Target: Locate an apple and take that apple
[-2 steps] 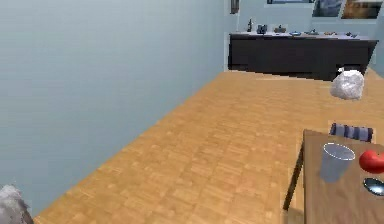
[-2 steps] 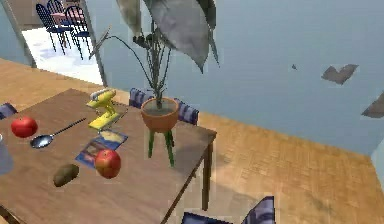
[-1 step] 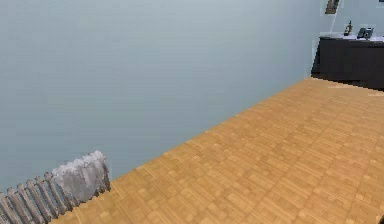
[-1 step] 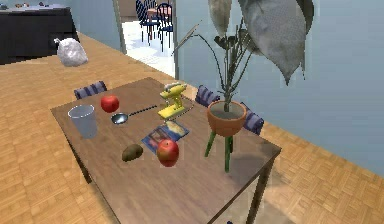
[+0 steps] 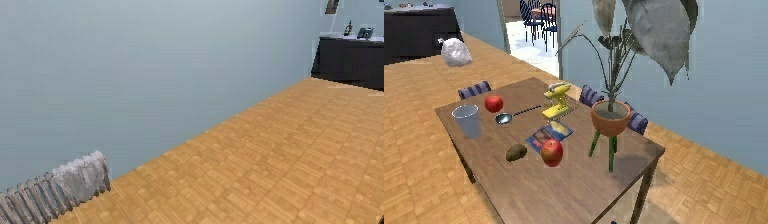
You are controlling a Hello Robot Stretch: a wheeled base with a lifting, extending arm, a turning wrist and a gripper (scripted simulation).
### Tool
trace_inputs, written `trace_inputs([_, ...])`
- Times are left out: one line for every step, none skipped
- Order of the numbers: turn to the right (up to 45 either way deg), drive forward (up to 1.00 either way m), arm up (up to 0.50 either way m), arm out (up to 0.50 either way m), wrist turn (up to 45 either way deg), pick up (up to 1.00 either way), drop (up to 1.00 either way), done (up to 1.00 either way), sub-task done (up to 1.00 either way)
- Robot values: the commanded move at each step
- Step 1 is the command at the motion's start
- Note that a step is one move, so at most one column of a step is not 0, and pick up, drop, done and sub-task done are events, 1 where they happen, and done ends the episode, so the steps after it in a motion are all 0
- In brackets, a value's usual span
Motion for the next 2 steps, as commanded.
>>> trace_inputs([0.0,0.0,0.38,0.0,0.0,0.0,0.0,0.0,0.0])
trace_inputs([0.0,0.0,0.0,0.3,0.0,0.0,0.0,0.0,0.0])
